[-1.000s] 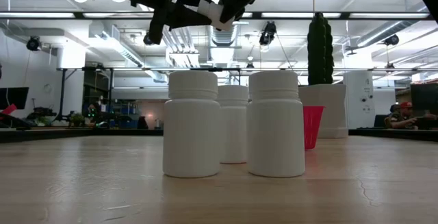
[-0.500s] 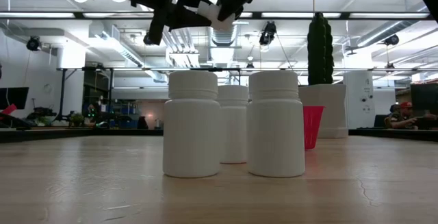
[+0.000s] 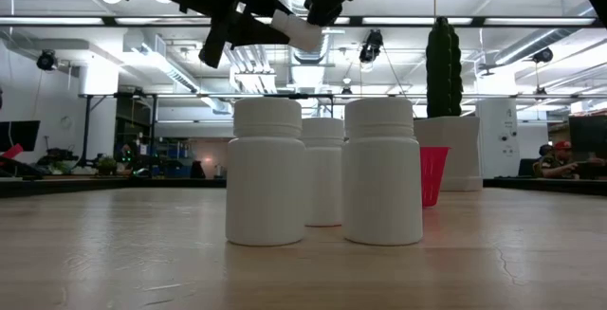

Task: Pick and place pill bottles into a basket
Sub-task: Adjust the white pill bottles in the red basket

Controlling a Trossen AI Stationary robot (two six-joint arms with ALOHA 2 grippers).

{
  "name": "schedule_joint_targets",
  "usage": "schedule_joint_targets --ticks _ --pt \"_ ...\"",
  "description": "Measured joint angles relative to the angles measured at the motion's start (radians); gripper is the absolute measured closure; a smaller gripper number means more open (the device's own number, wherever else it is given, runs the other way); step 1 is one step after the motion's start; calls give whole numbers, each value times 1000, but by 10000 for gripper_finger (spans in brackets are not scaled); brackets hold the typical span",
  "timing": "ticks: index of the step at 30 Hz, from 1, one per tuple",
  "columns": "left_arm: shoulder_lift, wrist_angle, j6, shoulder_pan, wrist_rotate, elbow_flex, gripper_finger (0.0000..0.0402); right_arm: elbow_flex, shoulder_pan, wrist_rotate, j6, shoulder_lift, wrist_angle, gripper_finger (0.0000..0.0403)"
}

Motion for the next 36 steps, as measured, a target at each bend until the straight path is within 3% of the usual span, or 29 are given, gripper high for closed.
schedule_joint_targets --ticks 5,15,24,27,30,36 --pt "0 -15 -7 1 -4 -2 246 0 -13 60 -7 -38 -6 192" --pt "-1 -45 -102 1 2 0 246 0 -78 344 -51 -139 -26 191" --pt "0 -87 -211 1 40 26 246 0 -226 350 -48 -229 102 191" --pt "0 -108 -255 1 63 36 246 0 -277 315 -56 -263 155 195" --pt "0 -113 -261 0 65 38 246 -2 -323 197 -66 -289 195 212" --pt "0 -113 -287 0 65 38 246 -44 -364 -36 -81 -302 276 291"
